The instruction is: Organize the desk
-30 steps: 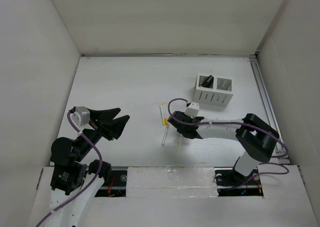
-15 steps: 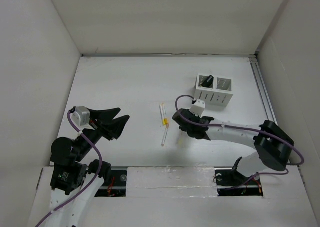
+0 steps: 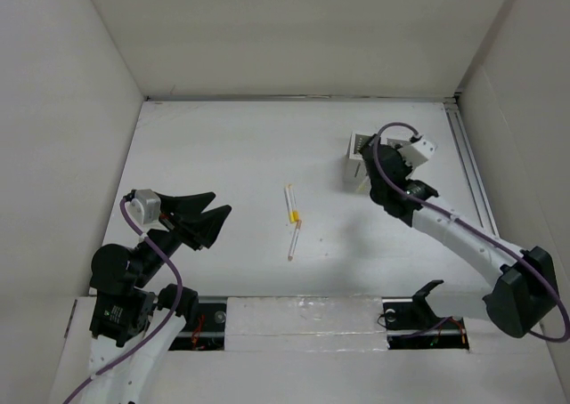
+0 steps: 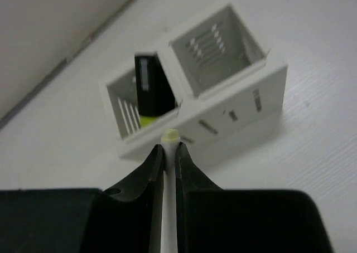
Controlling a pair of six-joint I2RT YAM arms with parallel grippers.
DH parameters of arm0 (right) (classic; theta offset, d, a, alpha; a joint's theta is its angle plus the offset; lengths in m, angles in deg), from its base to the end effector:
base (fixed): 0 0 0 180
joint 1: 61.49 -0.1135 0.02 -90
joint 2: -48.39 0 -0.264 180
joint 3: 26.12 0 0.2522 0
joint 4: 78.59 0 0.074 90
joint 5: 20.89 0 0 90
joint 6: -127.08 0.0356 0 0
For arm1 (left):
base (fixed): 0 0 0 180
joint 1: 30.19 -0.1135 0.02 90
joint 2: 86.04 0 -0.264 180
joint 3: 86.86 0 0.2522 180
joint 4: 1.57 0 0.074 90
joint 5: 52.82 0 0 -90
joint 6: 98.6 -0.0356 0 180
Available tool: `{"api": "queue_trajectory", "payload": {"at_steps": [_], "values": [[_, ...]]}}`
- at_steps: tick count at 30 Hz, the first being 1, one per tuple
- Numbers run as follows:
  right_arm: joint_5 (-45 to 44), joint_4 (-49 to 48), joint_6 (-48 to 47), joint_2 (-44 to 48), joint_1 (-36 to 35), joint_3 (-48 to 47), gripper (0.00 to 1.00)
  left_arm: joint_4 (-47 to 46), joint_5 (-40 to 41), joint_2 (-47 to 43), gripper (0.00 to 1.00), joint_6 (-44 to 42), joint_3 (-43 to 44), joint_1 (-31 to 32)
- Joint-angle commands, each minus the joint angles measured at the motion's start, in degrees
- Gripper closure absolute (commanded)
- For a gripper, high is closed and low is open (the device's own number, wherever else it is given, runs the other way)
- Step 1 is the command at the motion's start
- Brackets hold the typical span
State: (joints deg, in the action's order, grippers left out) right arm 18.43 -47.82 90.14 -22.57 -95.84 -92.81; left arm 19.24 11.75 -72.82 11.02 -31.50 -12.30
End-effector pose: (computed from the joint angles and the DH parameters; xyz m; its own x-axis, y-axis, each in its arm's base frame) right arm 0.2339 0.1265 0.2888 -0.1527 0.5091 -0.8471 0.4783 0.7881 0.3875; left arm 0.0418 -0.0296 0.3817 0.1051 -0.3526 -0.9299 0.7361 0.6563 -0.1657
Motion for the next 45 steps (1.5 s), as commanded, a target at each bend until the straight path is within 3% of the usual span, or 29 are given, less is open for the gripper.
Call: {"api": "queue_trajectory", "payload": {"at_steps": [1, 5, 11, 16, 25, 45], "values": [[-10.31, -7.85, -6.55, 0.48, 5.05, -5.42, 1.00, -3.01, -1.20, 0.59, 0.50, 0.25, -0.56, -0.22], [-12.60, -9.37, -9.37, -3.65, 12.19, -10.61, 1.00, -3.01, -1.02, 0.50, 0.50, 0.16, -0.47, -0.22], [-18.66, -10.34, -12.89, -8.84, 15.52, -14.66, 1.00, -3.01, -1.20, 0.76, 0.50, 0.16, -0.56, -0.22], [-15.42, -14.02, -14.29, -10.42, 18.87, -15.36, 1.00, -3.09, -1.29, 1.03, 0.50, 0.25, -0.65, -0.22], [-16.21, -12.00, -14.65, -20.26, 20.11, -19.85, 1.00, -2.92, -1.02, 1.55, 0.50, 0.25, -0.65, -0.22], [-17.79, -12.01, -15.88, -27.91, 20.11, -23.71, 1.00, -3.01, -0.85, 1.38, 0.50, 0.25, -0.65, -0.22]]}}
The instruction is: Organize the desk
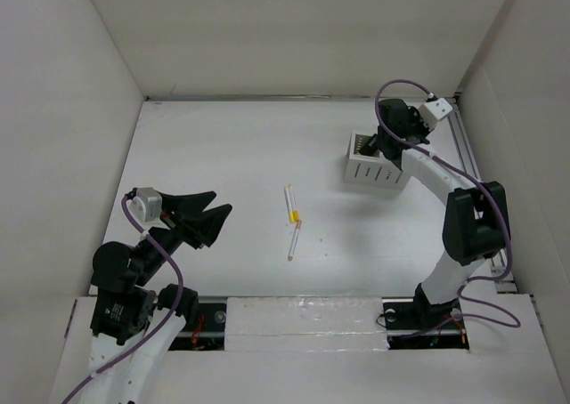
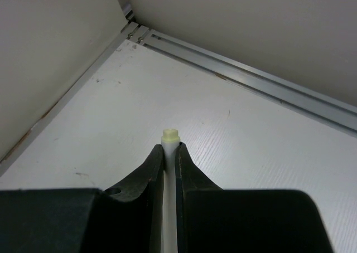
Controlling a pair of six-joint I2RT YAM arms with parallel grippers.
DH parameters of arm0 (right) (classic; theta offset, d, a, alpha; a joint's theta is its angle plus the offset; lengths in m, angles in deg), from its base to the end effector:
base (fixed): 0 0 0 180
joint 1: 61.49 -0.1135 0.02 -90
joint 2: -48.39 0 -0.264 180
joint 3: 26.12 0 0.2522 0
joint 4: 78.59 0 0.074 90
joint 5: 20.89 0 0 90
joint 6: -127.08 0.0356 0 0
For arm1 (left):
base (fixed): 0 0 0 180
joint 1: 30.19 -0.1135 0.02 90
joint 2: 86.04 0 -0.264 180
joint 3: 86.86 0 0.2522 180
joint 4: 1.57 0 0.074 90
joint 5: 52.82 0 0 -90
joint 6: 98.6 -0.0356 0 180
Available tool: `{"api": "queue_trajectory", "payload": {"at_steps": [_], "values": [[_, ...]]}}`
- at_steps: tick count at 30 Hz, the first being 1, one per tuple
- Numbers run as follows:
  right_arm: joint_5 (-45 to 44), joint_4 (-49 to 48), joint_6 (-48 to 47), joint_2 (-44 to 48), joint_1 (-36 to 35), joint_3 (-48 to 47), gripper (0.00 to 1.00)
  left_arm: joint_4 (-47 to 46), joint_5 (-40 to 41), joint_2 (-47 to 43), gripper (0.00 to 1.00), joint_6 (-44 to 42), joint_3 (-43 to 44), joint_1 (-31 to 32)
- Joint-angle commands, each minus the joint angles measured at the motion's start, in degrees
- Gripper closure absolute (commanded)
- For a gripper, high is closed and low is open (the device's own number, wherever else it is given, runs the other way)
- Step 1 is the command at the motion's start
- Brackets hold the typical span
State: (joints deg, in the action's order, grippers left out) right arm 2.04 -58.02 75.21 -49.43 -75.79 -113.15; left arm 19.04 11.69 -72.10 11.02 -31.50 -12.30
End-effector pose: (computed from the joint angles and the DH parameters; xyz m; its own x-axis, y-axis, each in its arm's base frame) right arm 0.3751 0.0618 0.2821 0.0144 0.2519 -0.9676 0.8351 0.5291 0.1502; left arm 0.0449 -0.0306 0.3817 0.0968 -0.3497 -0.9318 0.7353 0.6561 -0.1699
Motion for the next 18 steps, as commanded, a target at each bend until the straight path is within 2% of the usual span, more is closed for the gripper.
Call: {"api": "queue_trajectory", "payload": {"at_steps": [1, 11, 16, 18], "values": [[-1.40, -1.89, -1.13, -2.10, 0.07, -4.41, 1.00, -2.81, -0.78, 0.74, 0.50, 0.25, -0.65, -0.22], [0.01, 0.05, 3.44, -2.91, -2.30, -2.67, 0.99, -2.81, -0.61, 1.36, 0.50, 0.33, -0.73, -0.22], [0.53, -0.13, 4.15, -1.32, -2.31, -1.87, 0.75, -2.90, -0.87, 1.80, 0.50, 0.33, -0.65, -0.22], [1.76, -0.22, 4.06, 0.25, -2.83, -1.78, 0.72, -2.90, -0.70, 1.97, 0.50, 0.33, -0.74, -0.22]]}}
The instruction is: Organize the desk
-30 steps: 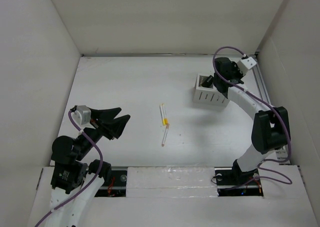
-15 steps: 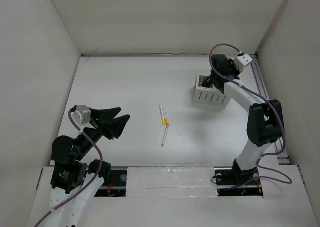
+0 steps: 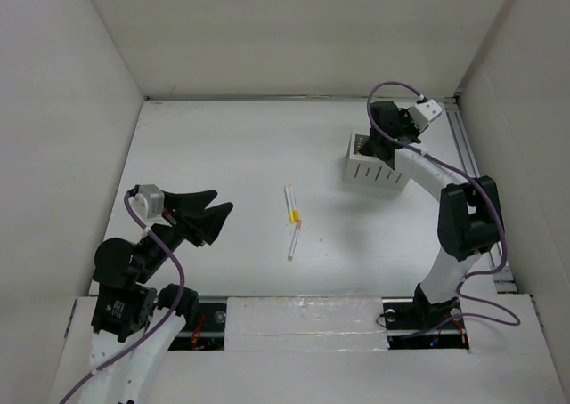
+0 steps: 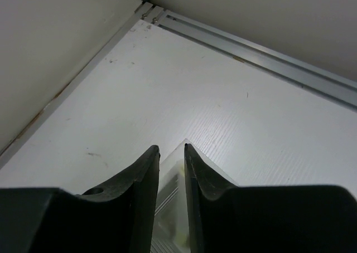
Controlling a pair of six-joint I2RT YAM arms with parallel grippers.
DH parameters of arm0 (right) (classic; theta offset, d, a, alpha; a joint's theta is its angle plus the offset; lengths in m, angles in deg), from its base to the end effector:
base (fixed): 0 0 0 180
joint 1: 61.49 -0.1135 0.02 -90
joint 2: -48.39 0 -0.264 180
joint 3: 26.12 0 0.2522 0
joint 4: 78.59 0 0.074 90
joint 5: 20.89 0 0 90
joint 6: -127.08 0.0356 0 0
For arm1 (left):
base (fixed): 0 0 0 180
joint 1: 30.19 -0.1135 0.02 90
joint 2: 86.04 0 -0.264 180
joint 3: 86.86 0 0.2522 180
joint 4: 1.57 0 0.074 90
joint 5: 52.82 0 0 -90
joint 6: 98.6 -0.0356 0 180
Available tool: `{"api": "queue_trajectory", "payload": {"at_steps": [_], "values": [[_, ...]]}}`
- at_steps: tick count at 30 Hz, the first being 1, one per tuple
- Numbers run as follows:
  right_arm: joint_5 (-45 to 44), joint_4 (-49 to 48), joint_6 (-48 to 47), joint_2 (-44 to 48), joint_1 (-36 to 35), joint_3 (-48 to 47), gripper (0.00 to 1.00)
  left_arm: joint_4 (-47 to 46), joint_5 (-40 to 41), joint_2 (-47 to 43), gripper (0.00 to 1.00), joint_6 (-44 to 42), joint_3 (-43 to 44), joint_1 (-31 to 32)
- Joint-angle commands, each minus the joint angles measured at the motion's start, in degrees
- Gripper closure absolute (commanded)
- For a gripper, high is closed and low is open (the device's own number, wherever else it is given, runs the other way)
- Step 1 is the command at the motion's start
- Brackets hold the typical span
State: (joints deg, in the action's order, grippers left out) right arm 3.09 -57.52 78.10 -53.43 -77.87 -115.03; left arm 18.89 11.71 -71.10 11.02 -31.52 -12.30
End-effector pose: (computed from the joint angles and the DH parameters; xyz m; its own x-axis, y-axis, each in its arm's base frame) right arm 0.3865 0.0797 0.2661 -0.0027 0.2772 -0.9608 0.8139 0.5588 0.1590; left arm 0.0493 -0.0320 0.3812 0.0834 -0.3455 -0.9347 0.7326 0.6571 -0.1775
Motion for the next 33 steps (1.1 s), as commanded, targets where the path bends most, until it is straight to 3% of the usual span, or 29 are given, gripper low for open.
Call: {"api": "queue_trajectory", "payload": {"at_steps": [1, 6, 9, 14, 19, 22, 25, 31, 33], "values": [[1.24, -0.89, 1.09, 5.04, -0.76, 0.36, 0.69, -2.74, -0.80, 0.88, 0.50, 0.33, -0.71, -0.22], [5.54, -2.12, 0.38, 9.79, -1.37, 1.50, 0.65, -2.66, -0.63, 0.71, 0.50, 0.33, -0.63, -0.22], [9.14, -3.18, -0.84, 12.87, -2.69, 2.73, 0.67, -2.74, -0.45, 0.53, 0.50, 0.33, -0.63, -0.22], [21.76, -6.32, -1.20, 19.62, -9.52, 8.42, 1.00, -2.57, -0.54, 0.27, 0.52, 0.25, -0.62, -0.22], [35.50, -15.12, -0.67, 24.21, -18.49, 18.45, 1.00, -2.74, -0.89, 0.18, 0.79, 0.25, -0.63, -0.22], [47.34, -19.68, 1.78, 24.57, -24.47, 22.24, 1.00, -2.57, -0.98, 0.79, 0.87, 0.25, -0.63, -0.22], [47.74, -20.67, 2.84, 23.34, -32.55, 22.78, 1.00, -2.48, -0.63, 1.23, 0.91, 0.42, -0.54, -0.22], [34.05, -10.84, 4.51, 16.50, -46.96, 17.95, 1.00, -1.78, 0.51, 2.11, 1.00, 0.86, -0.28, -0.22], [30.87, -7.49, 6.09, 14.64, -48.91, 17.24, 1.00, -1.78, 0.34, 2.37, 1.00, 0.86, -0.27, -0.22]]}}
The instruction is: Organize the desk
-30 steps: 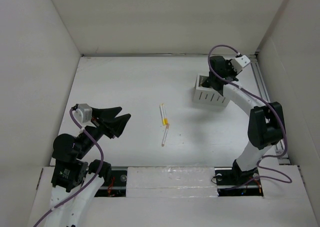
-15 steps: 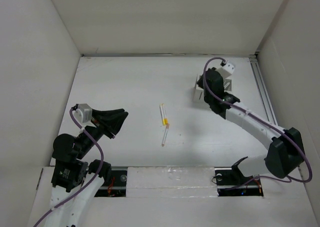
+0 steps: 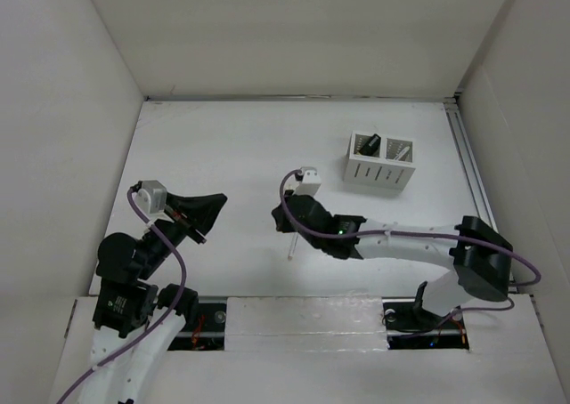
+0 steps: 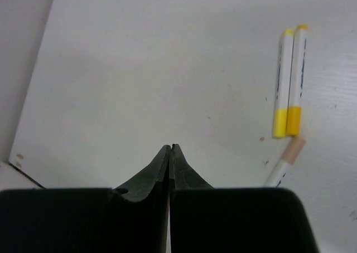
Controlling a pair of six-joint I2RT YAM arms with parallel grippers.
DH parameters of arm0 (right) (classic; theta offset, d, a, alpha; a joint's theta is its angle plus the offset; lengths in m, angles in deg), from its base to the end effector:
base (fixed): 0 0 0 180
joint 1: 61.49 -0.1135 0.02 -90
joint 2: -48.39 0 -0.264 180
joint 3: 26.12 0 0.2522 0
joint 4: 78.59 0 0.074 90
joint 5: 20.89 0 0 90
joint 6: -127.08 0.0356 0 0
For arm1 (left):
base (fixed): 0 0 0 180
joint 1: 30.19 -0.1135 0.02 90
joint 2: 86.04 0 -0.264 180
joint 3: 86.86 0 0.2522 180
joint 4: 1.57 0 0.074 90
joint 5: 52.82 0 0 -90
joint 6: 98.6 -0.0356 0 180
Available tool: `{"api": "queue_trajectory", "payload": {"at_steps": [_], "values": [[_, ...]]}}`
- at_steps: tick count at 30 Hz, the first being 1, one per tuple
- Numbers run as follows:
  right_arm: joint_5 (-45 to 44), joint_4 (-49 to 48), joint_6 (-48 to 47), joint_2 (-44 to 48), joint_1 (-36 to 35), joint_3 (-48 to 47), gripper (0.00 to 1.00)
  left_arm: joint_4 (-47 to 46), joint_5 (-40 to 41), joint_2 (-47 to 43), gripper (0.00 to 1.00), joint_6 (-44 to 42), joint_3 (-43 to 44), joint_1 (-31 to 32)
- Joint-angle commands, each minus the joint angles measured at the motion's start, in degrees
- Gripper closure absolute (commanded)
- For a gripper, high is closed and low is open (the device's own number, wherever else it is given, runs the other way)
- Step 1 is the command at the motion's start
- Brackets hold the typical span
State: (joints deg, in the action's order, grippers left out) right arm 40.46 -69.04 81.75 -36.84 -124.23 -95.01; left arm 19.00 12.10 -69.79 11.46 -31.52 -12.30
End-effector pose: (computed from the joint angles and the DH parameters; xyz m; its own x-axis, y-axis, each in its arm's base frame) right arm 0.1685 0.2897 0.2597 -0.5518 0.2761 -0.7870 -0.2737 0.8314 0.4836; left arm 0.0554 -0.0337 0.3801 0.0573 -0.3449 -0.9369 0.7243 0.6602 -0.1988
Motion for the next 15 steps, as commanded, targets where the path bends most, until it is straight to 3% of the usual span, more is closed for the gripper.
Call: {"api": "queue_trajectory", "payload": {"at_steps": [1, 2, 4, 5, 6, 11, 15], "values": [[-6.69, 6.12, 4.27, -2.83, -3.26, -2.96, 0.96, -1.89, -0.23, 0.89, 1.00, 0.51, -0.27, -0.22], [-7.73, 7.53, 5.42, -3.79, -4.66, -2.70, 0.92, -2.06, -0.41, 1.06, 1.00, 0.60, -0.27, -0.22], [-9.06, 8.42, 10.23, -4.85, -5.81, -1.39, 0.71, -2.24, -1.11, 1.06, 0.97, 0.60, -0.27, -0.22], [-9.06, 8.77, 10.27, -5.29, -5.81, -1.38, 0.71, -2.24, -1.11, 1.06, 0.97, 0.60, -0.27, -0.22], [-8.71, 8.95, 11.31, -5.73, -5.81, -0.42, 0.61, -2.15, -1.11, 0.98, 0.95, 0.60, -0.27, -0.22], [-13.52, 16.05, 17.64, -8.54, -5.81, -0.67, 0.59, -2.24, -0.85, -0.34, 0.86, 0.78, -0.45, -0.22], [-16.01, 17.39, 16.77, -11.09, -5.11, -1.64, 0.60, -2.59, -0.84, -0.35, 0.82, 0.78, -0.62, -0.22]]}}
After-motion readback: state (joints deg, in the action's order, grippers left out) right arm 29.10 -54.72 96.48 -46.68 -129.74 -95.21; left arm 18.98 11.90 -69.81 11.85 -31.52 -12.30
